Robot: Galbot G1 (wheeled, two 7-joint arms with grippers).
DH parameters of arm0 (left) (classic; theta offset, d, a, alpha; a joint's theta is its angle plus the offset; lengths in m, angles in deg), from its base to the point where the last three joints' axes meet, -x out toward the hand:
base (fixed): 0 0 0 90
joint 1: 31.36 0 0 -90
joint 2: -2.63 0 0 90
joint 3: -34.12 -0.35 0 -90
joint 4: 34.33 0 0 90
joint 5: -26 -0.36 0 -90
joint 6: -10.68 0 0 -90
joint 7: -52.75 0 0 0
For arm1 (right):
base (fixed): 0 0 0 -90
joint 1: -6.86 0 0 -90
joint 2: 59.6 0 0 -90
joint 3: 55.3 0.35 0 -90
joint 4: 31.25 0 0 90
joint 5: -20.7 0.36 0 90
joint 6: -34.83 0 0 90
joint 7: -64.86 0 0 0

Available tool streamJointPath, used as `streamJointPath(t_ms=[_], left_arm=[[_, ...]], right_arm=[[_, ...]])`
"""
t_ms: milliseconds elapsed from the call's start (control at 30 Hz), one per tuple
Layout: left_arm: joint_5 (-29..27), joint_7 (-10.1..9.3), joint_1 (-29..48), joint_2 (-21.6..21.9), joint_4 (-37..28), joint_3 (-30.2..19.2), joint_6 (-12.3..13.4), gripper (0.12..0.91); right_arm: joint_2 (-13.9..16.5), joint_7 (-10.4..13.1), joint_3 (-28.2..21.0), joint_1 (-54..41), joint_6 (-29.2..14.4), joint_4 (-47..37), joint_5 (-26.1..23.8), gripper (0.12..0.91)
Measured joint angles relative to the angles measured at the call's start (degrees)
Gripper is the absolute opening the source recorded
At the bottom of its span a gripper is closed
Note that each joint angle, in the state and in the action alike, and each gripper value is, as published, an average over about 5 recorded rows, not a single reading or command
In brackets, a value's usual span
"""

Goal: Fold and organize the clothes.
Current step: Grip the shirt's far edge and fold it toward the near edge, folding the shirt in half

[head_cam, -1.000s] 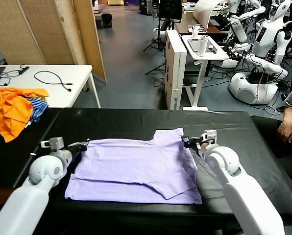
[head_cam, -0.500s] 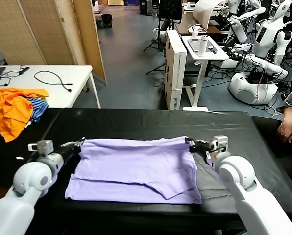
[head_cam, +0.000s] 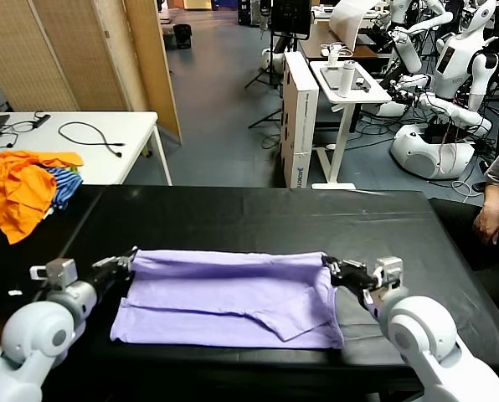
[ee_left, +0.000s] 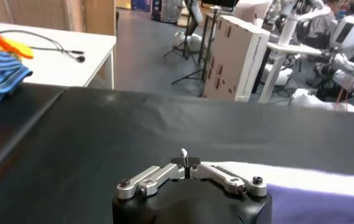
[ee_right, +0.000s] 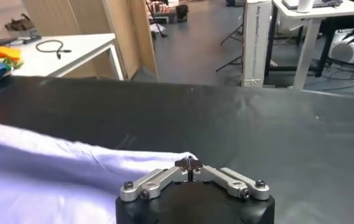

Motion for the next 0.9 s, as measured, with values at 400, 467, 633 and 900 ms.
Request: streamJointPath(t_ms=[400,467,633,900], left_arm=[[-1.6,0.51,-7.2,-2.6,3.6,3.3,0.3,0.150],[-1.8,0.47,-8.1,-3.0,3.9,3.6,0.3,0.150],[-2.6,0.25,-9.9,-4.2,4.3,3.8,0.3,0.150],[-3.8,0.21,-11.9,-5.7,4.4,4.1,0.3,0.150]], right_arm=[[-0.5,-1.1,1.5,8.0,0.0,3.0,-2.1,0.141],[-0.5,-1.2,1.6,8.8,0.0,3.1,-2.5,0.141],[-0.7,-1.6,1.9,10.6,0.0,3.0,-3.4,0.141],[-1.2,-1.9,1.8,12.3,0.0,2.0,-4.8,0.141]])
